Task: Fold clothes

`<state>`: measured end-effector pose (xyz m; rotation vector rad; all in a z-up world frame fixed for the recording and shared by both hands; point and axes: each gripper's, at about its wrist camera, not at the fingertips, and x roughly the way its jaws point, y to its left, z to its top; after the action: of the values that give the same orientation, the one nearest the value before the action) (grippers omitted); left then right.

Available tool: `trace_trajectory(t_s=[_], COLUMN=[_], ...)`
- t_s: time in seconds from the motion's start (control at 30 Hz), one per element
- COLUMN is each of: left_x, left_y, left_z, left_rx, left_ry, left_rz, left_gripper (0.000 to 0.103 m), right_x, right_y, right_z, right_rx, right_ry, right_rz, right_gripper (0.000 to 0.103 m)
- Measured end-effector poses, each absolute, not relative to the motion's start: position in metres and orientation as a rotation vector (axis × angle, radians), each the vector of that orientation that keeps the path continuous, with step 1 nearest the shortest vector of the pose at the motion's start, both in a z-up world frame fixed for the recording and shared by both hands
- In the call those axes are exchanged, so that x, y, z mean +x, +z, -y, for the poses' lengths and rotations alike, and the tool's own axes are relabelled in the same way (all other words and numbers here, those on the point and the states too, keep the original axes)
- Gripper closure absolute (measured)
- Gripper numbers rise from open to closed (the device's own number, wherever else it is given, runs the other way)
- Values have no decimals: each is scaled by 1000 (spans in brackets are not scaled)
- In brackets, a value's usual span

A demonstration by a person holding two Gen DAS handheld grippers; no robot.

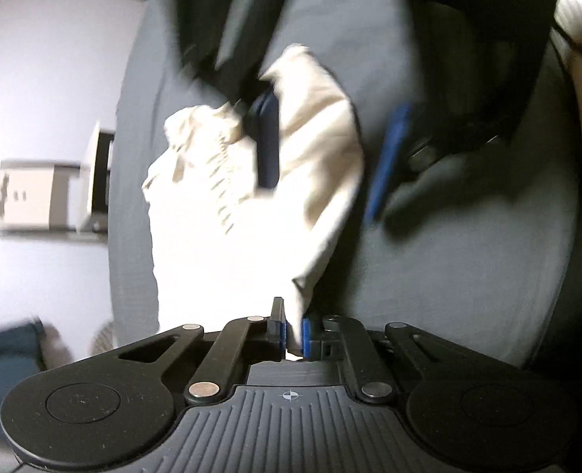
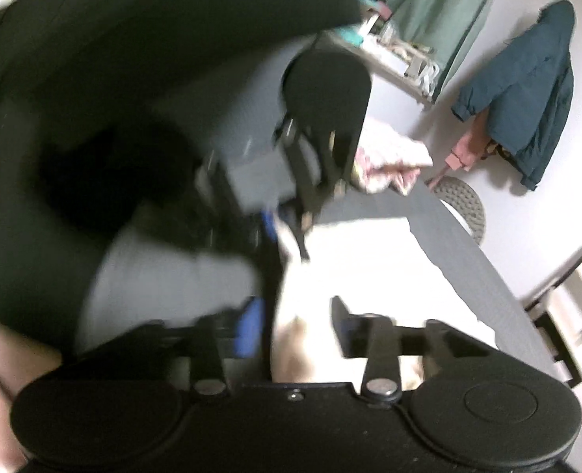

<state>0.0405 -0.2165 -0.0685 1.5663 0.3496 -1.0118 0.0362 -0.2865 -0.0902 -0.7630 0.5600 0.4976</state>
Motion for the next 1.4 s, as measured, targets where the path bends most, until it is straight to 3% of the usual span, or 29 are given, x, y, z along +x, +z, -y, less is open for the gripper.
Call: trace_trajectory(t_s=[0.37, 0.63, 0.87, 0.97, 1.0, 1.4], left_x=[67, 88, 96, 99, 99, 72], left_y=[-45, -35, -37, -41, -42, -3], left_z=[214, 209, 211, 211, 210, 190], left_rx=[1397, 1395, 1384, 1405, 1417, 1428], left_ry=[-962, -956, -942, -930, -935, -1112], left_rz=[-385, -391, -388, -379, -381, -413], left_gripper=[94, 94, 94, 94, 99, 100], right_x=[20, 24, 39, 46, 48, 30], right_y=[-140, -153, -175, -175, -174, -99], right_z=[258, 267, 287, 290, 291, 281], right_rx=[-1247, -1427, -1532, -1502, -1488, -1172], right_ry=[324, 237, 260, 294, 304, 482], right_rz=[-440, -483, -434, -456, -463, -633], right_gripper=[53, 56, 77, 92, 95, 97])
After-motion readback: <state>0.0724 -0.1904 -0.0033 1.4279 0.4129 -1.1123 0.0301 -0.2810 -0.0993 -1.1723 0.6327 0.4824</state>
